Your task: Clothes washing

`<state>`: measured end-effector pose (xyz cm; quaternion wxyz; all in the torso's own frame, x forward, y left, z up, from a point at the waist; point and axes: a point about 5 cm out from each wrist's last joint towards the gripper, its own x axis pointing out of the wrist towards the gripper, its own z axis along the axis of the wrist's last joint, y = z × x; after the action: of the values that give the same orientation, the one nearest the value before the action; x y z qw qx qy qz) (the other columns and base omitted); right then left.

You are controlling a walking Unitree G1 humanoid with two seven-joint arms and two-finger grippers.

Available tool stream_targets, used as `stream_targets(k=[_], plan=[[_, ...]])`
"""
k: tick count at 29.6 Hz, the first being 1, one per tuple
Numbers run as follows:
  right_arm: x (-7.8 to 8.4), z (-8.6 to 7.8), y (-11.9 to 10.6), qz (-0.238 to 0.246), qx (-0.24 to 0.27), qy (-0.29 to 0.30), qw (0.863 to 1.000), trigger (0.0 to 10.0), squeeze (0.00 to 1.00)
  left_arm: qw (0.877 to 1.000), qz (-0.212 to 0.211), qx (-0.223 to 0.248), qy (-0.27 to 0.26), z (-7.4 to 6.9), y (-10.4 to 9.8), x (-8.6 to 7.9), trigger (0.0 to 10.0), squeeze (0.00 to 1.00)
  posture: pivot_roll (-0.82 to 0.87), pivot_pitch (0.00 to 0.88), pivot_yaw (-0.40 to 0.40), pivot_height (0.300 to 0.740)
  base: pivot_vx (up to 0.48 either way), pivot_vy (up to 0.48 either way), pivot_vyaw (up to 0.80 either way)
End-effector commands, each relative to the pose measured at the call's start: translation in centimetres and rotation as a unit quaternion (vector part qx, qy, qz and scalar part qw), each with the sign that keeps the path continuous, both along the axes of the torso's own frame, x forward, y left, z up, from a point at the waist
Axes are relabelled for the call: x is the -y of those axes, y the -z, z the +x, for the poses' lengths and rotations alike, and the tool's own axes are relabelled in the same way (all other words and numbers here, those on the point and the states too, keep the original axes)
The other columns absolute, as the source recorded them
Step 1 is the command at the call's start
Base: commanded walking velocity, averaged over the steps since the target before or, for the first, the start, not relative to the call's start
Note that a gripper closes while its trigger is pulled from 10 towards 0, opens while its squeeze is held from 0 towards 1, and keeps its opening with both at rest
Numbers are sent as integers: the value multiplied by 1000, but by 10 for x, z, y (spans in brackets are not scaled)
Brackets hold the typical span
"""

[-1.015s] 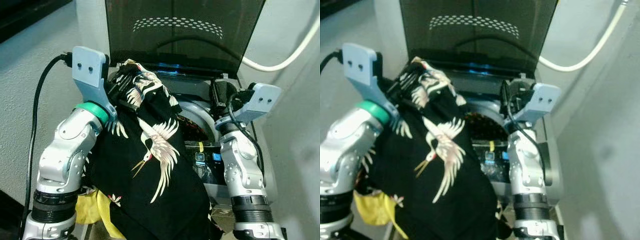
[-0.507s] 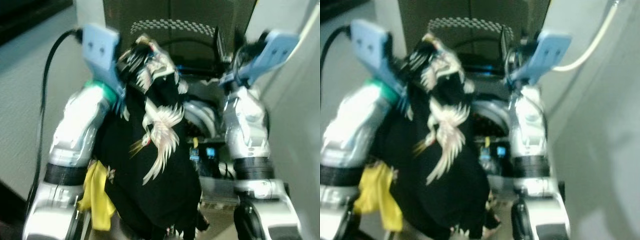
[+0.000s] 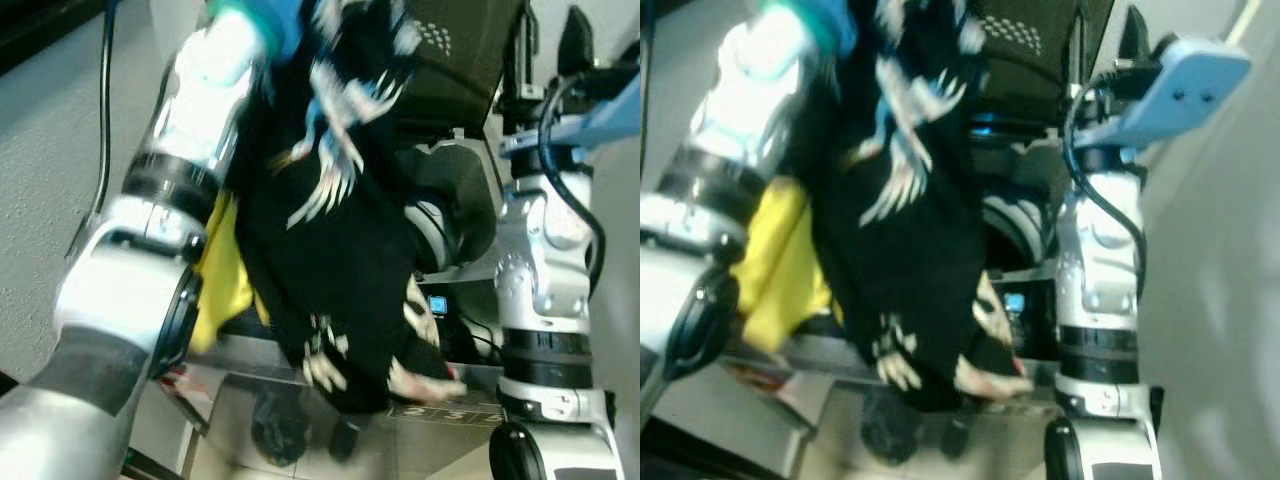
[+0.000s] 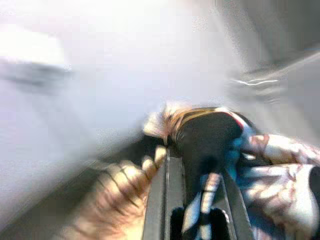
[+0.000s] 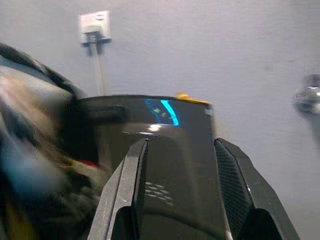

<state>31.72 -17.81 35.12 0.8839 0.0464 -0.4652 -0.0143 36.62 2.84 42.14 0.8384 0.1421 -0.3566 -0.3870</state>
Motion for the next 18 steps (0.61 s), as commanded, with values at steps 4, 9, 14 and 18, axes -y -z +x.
stream_targets(k=[4,9,14,18], plan=[[2,-6,6,-6,-4,10,1000,10000,0,977,77,-195,42,26,99,-1,10000,0,-135,116,87,740,0,0,0],[-4,-4,14,-9,-26,-5,1000,10000,0,974,30,-213,71,24,109,-14,10000,82,-102,106,74,740,0,0,0],[-13,-1,15,-8,-32,-22,999,10000,0,977,-12,-202,68,17,103,-33,10000,1000,-83,98,67,740,0,0,0],[-16,2,16,-9,-35,-32,999,10000,0,981,-42,-181,55,8,96,-49,10000,1000,-65,91,59,740,0,0,0]])
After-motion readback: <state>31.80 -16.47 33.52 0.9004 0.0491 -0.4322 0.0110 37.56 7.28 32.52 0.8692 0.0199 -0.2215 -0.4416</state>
